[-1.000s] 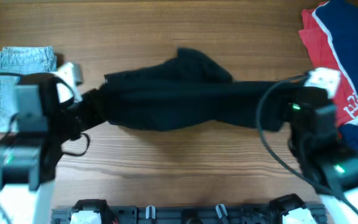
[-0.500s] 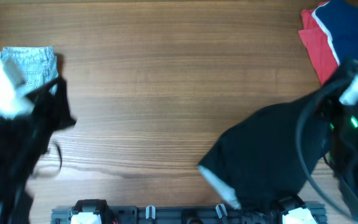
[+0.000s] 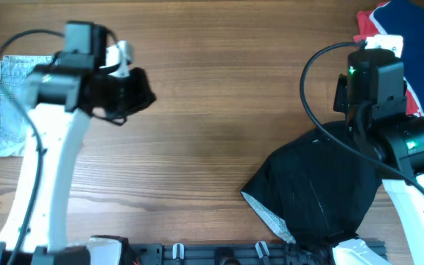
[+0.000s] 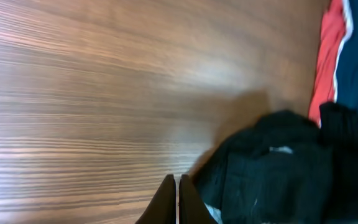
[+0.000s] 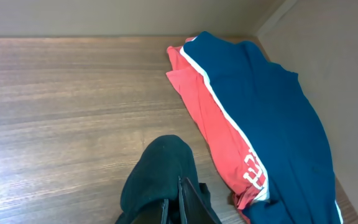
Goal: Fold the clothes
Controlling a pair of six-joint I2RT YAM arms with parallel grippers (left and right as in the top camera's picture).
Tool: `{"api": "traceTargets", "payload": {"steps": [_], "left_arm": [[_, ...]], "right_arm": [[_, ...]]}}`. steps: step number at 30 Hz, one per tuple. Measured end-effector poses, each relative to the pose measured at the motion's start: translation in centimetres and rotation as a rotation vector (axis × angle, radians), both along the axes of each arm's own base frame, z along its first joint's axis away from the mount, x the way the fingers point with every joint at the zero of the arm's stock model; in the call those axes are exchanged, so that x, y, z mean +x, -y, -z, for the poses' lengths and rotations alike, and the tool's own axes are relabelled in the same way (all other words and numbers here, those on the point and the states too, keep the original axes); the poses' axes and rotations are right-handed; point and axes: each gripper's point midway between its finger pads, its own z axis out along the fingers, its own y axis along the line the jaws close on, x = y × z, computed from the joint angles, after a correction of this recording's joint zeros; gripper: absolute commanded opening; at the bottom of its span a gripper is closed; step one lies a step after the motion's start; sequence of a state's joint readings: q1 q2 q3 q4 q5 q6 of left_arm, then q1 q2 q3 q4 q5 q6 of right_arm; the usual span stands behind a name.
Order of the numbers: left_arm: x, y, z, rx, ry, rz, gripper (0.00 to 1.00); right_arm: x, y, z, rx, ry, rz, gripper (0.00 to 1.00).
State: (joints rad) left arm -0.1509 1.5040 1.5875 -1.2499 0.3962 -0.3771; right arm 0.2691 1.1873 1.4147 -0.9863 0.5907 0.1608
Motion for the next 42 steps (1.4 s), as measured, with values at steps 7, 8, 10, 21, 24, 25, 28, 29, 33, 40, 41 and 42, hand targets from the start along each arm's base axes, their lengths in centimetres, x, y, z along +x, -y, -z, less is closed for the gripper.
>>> {"api": "traceTargets", "payload": {"steps": [7,8,10,21,24,25,28,29,33,40,41,42], "left_arm": [[-0.4,8.1,2.1,-0.055,-0.014,0.251,0.56],[-0.8,9.3,2.6,-0.056,-0.015,0.300,0.57],[-1.5,11.2,3.8,-0.044,-0.013,0.409,0.61],[-4.7,20.2,9.5,0.017,0.130,0.960,0.69],[-5.6,22.3,10.4,0.022,0.187,1.073,0.71],[-6.6,23.2,11.0,0.024,0.186,1.123,0.71],[-8.1,24.5,11.9,0.032,0.215,1.229,0.72],[-8.5,25.0,12.3,0.033,0.223,1.259,0.71],[-8.8,27.0,14.7,0.032,0.254,1.325,0.71],[-7.3,28.8,16.4,0.028,0.320,1.331,0.74],[-7.2,28.9,16.6,0.027,0.322,1.330,0.74],[-7.2,29.0,16.9,0.027,0.322,1.330,0.73]], "right_arm": [[0.0,0.0,0.0,0.002,0.001,0.002,0.04],[0.0,0.0,0.0,0.002,0.000,0.002,0.04],[-0.1,0.0,0.1,0.009,0.000,0.009,0.04],[-0.5,0.6,0.3,0.048,0.016,0.081,0.04],[-0.6,0.7,0.2,0.047,0.020,0.090,0.04],[-0.6,0.7,0.2,0.046,0.021,0.092,0.04],[-0.6,0.7,0.2,0.046,0.021,0.092,0.04],[-0.6,0.7,0.2,0.046,0.021,0.092,0.04],[-0.7,0.8,0.3,0.046,0.015,0.094,0.04],[-0.8,0.8,0.4,0.044,0.010,0.095,0.04],[-0.8,0.8,0.4,0.044,0.009,0.095,0.04],[-0.8,0.8,0.4,0.044,0.009,0.095,0.04]]}}
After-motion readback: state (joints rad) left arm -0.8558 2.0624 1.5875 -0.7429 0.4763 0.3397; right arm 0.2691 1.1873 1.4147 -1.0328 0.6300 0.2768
